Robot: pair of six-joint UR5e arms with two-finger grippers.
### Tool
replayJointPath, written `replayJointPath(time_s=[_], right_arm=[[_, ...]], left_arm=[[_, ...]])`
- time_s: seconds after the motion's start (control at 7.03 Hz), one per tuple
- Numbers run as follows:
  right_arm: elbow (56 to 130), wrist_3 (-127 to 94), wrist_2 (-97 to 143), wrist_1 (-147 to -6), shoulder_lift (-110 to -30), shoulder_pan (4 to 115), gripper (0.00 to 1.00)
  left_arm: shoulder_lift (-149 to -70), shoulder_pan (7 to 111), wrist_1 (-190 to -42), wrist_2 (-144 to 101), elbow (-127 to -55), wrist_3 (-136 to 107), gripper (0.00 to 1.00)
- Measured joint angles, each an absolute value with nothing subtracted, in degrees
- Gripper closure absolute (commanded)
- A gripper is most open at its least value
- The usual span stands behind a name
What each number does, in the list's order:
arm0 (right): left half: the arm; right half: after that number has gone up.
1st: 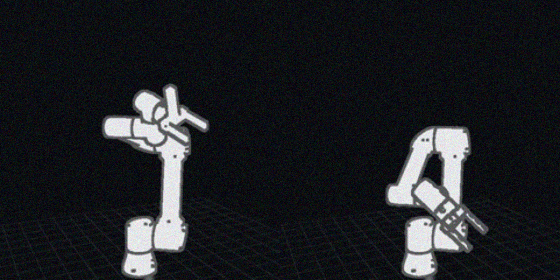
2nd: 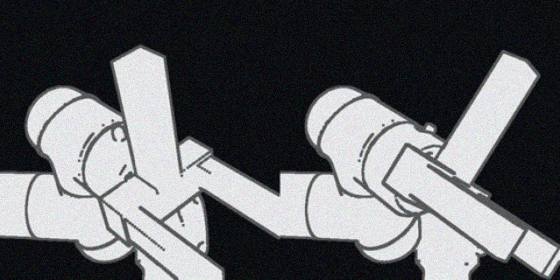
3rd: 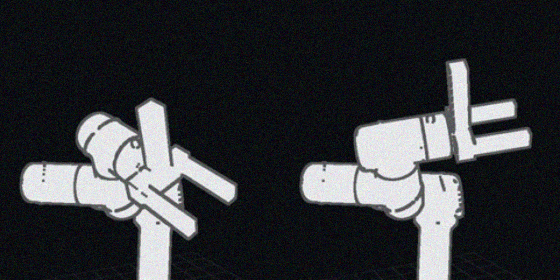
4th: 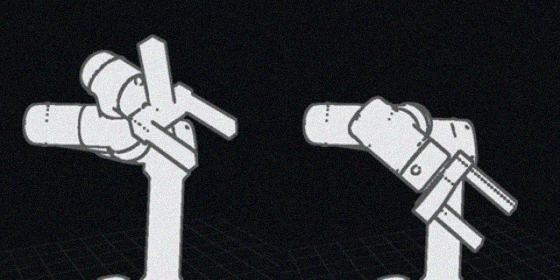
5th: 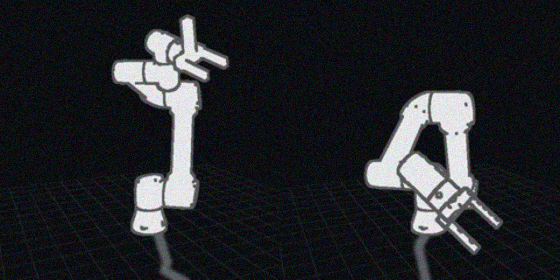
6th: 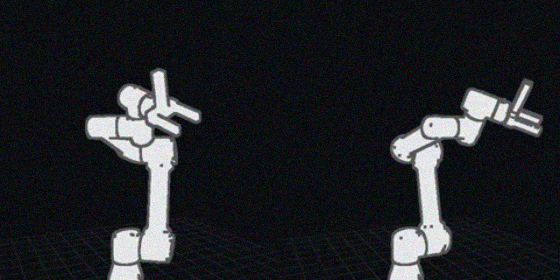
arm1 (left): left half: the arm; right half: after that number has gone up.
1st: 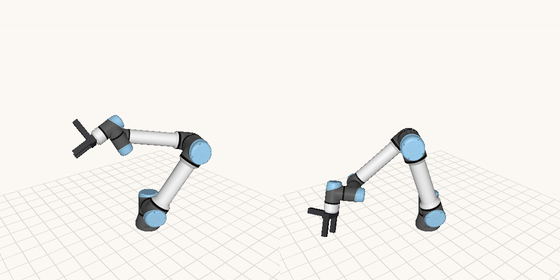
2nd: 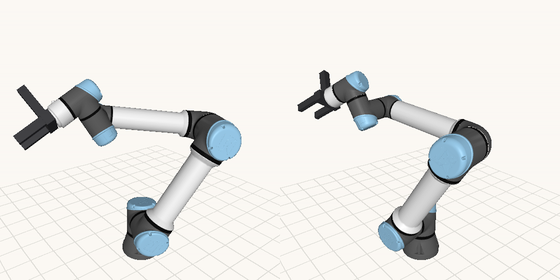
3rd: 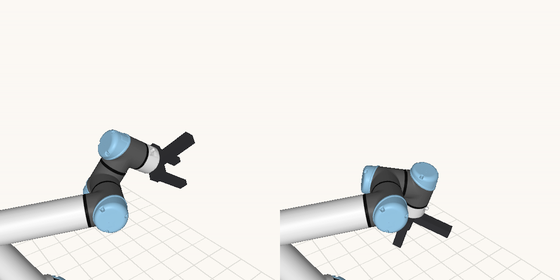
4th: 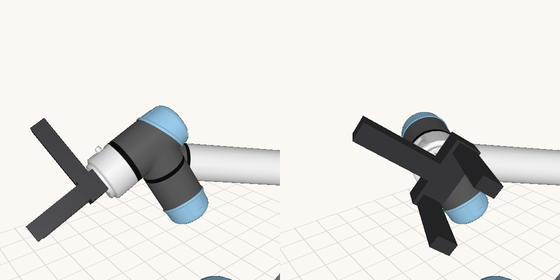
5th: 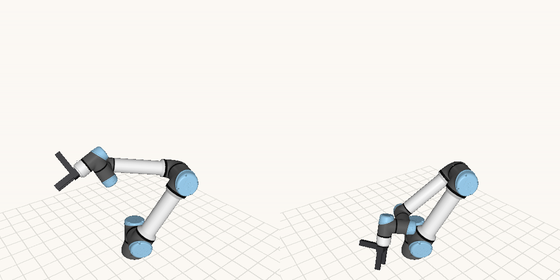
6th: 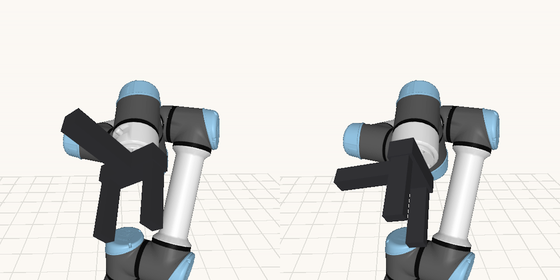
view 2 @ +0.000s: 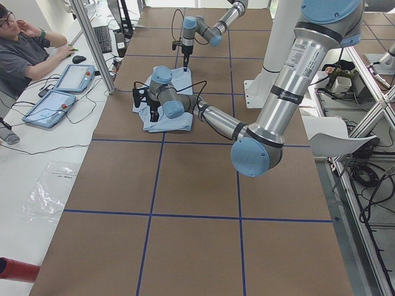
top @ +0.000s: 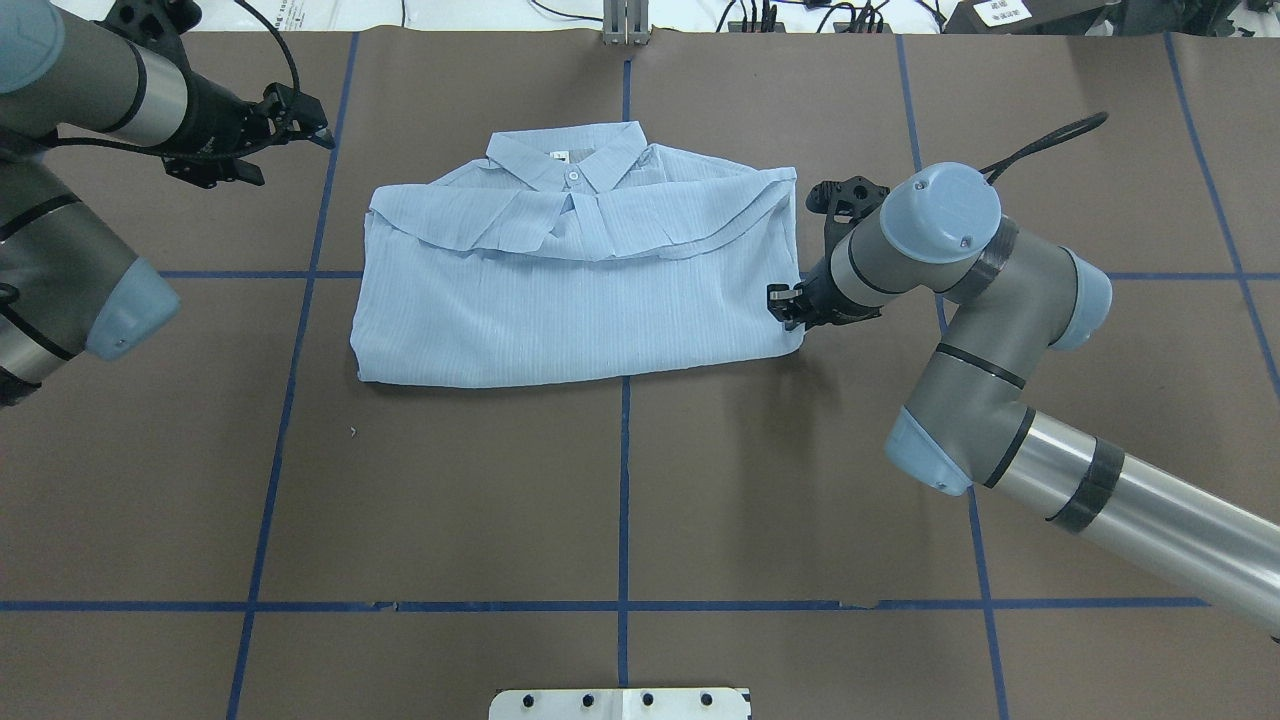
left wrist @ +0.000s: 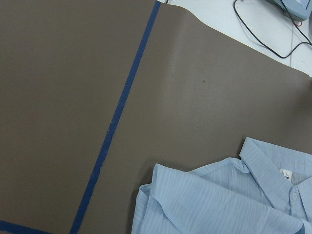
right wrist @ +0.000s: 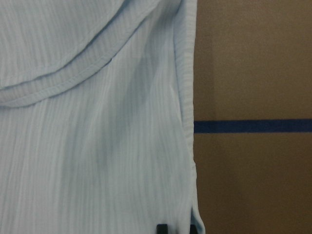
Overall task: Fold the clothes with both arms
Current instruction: 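Drag the folded shirt with the right gripper toward the robot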
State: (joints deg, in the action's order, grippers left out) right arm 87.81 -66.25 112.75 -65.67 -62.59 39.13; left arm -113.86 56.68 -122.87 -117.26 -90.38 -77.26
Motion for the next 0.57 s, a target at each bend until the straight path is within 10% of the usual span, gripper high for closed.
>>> replayJointPath(time_s=[0.57], right_arm=[[95.9,-66.6,117.1,-65.7,-67.1,40.2,1.0]], left_arm=[[-113.7,56.7,-122.8,-117.2,-90.7,-77.3,0.01]])
